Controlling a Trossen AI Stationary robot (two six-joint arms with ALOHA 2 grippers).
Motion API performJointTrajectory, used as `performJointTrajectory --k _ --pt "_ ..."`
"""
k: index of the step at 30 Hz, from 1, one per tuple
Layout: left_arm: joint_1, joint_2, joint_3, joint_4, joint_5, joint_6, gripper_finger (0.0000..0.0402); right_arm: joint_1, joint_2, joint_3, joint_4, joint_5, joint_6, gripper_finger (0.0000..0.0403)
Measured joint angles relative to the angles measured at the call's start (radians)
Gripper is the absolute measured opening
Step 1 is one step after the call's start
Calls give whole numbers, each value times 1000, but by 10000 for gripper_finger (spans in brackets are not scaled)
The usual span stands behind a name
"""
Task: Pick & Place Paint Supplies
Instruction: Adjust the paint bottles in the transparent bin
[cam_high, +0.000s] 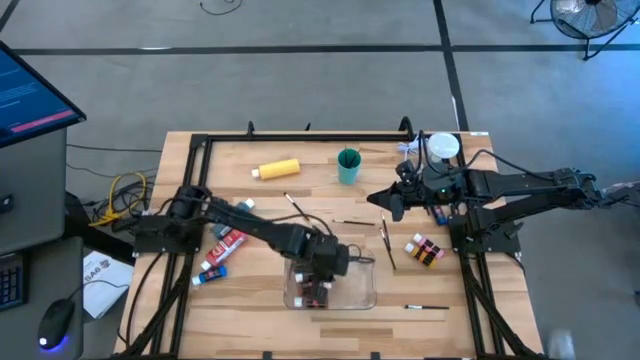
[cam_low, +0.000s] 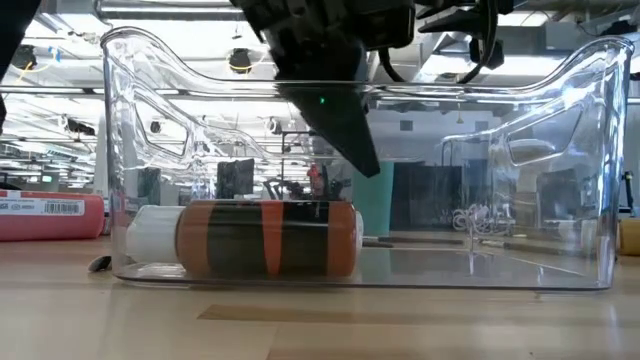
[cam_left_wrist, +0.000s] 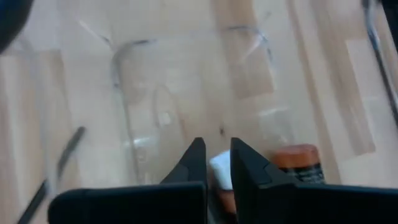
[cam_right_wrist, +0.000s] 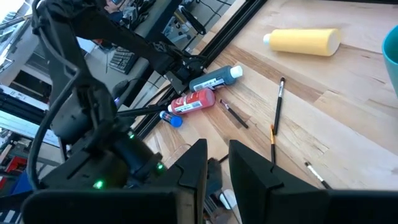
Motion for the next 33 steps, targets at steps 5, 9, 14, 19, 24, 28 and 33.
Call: performJointTrajectory --k 5,9,14,19,24,28,33 --pt "28 0 0 10 19 2 3 1 0 0 -1 0 1 61" --pt "24 11 0 39 48 2 1 1 0 0 -1 0 2 61" --pt "6 52 4 34 80 0 1 1 0 0 -10 2 0 61" --pt "-7 62 5 39 70 3 1 0 0 0 -22 2 2 61" --pt "-7 62 6 0 65 2 1 0 0 0 -30 2 2 61" --pt "-8 63 5 -49 95 -2 1 0 0 0 -30 2 2 61" --pt "-21 57 5 -70 118 -2 1 0 0 0 -29 2 3 61"
